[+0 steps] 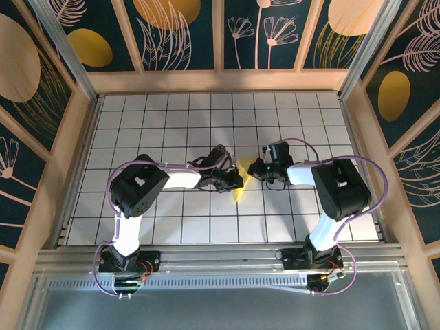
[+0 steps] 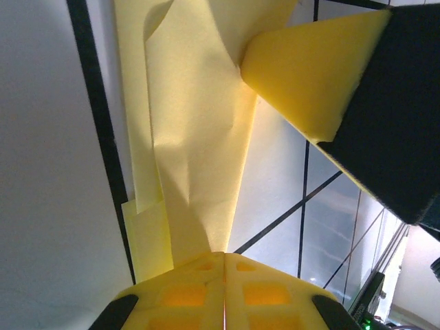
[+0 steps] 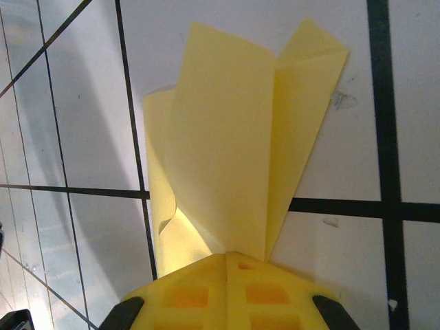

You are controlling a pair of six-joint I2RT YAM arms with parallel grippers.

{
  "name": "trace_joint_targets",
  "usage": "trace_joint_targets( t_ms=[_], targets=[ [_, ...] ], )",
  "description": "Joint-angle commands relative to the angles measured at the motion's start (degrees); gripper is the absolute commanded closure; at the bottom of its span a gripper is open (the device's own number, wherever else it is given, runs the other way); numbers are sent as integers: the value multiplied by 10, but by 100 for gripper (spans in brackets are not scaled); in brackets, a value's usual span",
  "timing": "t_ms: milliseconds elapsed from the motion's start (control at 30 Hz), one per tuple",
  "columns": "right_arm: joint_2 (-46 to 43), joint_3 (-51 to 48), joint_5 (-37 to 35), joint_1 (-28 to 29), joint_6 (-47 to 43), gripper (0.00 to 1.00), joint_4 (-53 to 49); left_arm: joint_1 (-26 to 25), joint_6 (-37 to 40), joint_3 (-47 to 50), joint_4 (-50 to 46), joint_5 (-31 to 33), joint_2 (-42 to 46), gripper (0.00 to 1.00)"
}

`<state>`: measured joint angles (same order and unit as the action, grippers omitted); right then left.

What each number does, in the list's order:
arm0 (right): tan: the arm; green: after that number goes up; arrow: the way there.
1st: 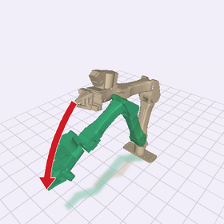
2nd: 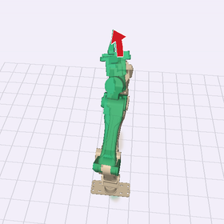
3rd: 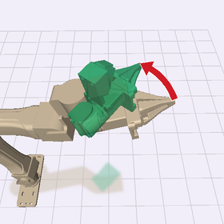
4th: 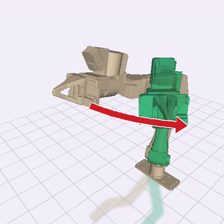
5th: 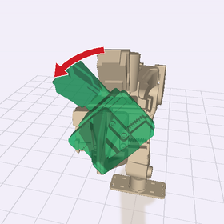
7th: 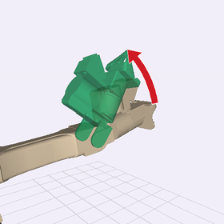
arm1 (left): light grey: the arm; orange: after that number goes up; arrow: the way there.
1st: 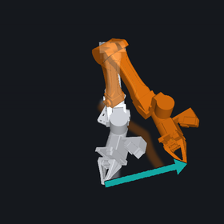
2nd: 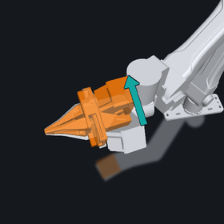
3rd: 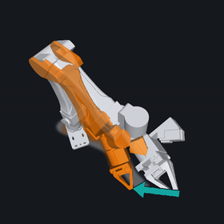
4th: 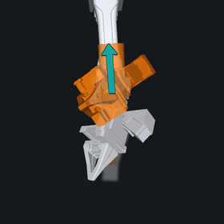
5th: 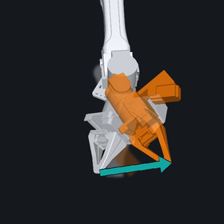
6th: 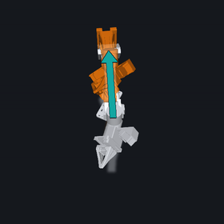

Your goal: Fold a paper plane with a square sheet of paper (fold left side to right side)

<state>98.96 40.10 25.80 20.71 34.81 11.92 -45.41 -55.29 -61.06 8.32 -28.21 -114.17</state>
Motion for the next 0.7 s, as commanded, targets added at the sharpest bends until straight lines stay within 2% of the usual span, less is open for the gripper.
trace_joint_targets(
  t_ms=[0,467,667],
  targets=[
    [34,-11,-24,6,-13,100,-78,-2,1,12,-19,4,-10,93],
    [34,-4,-23,10,-14,100,-83,-2,-6,30,-15,22,-8,95],
    [-11,28,2,9,-26,100,-82,-2,-3,41,-26,41,-7,99]
  ],
)
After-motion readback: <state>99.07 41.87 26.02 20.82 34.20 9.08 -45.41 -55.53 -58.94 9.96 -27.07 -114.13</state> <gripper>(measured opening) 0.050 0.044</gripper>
